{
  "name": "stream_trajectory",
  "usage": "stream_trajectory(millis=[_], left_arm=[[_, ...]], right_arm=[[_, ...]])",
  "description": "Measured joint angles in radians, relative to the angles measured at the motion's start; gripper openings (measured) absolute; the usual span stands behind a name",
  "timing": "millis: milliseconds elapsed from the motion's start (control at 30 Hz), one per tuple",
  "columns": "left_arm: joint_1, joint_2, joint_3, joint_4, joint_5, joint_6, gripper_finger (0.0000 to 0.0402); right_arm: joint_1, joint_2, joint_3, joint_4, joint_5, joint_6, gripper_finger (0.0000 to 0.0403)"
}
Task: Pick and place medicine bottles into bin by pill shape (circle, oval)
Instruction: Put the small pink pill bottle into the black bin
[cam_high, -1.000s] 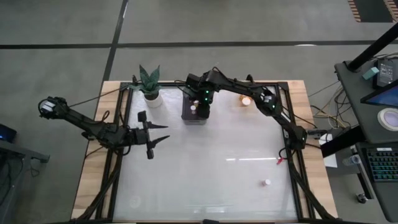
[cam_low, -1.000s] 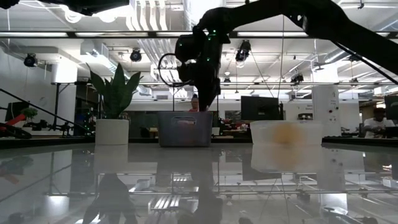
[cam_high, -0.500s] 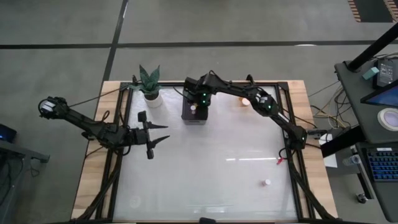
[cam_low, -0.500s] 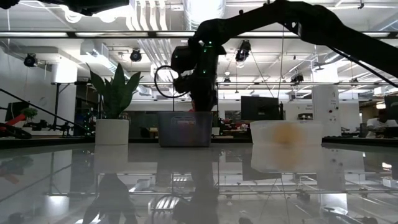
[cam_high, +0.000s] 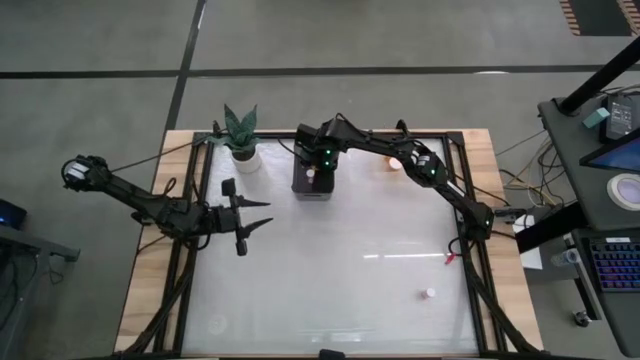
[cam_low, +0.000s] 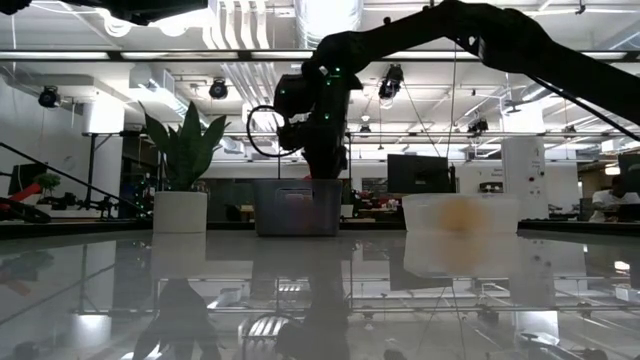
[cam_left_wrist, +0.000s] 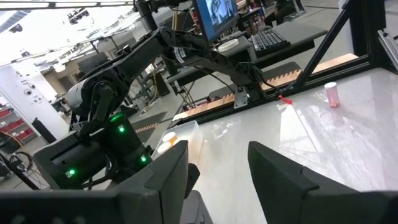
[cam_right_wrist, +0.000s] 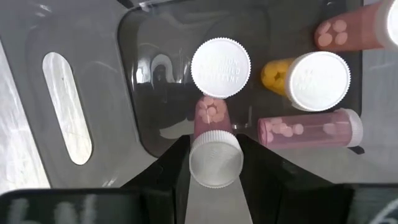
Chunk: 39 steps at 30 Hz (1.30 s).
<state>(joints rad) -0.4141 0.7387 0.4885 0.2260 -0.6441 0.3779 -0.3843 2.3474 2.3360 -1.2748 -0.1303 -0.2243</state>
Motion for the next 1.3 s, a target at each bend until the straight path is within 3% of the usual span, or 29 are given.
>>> stream_trajectory(millis=[967, 1300], left_arm=[[0.000, 0.000, 0.000, 0.000, 0.000, 0.000, 0.0153], [0.000, 0.000, -0.003, 0.000, 0.000, -0.003, 0.0153]], right_arm=[[0.000, -0.001, 0.011, -0.003, 0.001, 0.033, 0.0192], [0.006, -0.094, 0.018, -0.107, 0.004, 0.156, 0.0191]])
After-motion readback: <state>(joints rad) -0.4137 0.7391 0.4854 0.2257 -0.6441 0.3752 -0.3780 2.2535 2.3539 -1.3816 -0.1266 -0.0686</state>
